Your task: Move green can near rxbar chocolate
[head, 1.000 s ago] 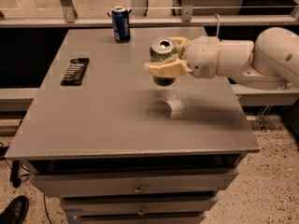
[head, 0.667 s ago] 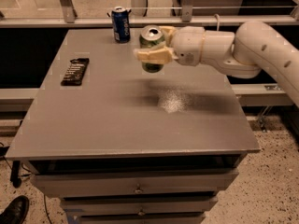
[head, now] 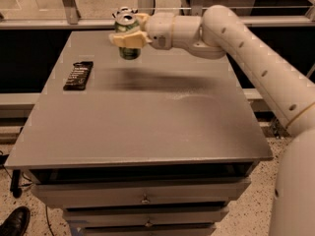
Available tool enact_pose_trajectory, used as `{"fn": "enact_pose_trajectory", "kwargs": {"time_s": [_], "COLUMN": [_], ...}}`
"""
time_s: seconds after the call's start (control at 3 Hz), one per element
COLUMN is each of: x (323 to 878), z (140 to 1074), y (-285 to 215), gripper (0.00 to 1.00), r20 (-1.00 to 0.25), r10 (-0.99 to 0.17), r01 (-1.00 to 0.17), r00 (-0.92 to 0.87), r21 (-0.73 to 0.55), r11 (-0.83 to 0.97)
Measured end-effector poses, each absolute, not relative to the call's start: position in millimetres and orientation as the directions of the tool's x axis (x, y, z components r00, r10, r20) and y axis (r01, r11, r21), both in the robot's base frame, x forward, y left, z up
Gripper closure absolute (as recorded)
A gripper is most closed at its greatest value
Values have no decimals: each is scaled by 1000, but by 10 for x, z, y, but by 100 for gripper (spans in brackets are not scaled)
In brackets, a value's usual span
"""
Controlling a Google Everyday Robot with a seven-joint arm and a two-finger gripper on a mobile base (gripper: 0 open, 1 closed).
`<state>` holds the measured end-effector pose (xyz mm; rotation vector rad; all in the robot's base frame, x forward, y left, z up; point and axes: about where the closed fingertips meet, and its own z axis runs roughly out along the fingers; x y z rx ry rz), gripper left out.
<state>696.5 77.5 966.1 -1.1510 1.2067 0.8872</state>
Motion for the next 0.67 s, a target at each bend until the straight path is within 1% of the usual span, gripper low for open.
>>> {"fn": "enact_pose_trajectory", "kwargs": {"time_s": [0.67], "x": [7011], "z": [9344], "y": [1312], "gripper": [100], "r20": [-997], "r10": [-59], "r01": [-983], "r00": [59], "r21": [-68], "r11": [170]}}
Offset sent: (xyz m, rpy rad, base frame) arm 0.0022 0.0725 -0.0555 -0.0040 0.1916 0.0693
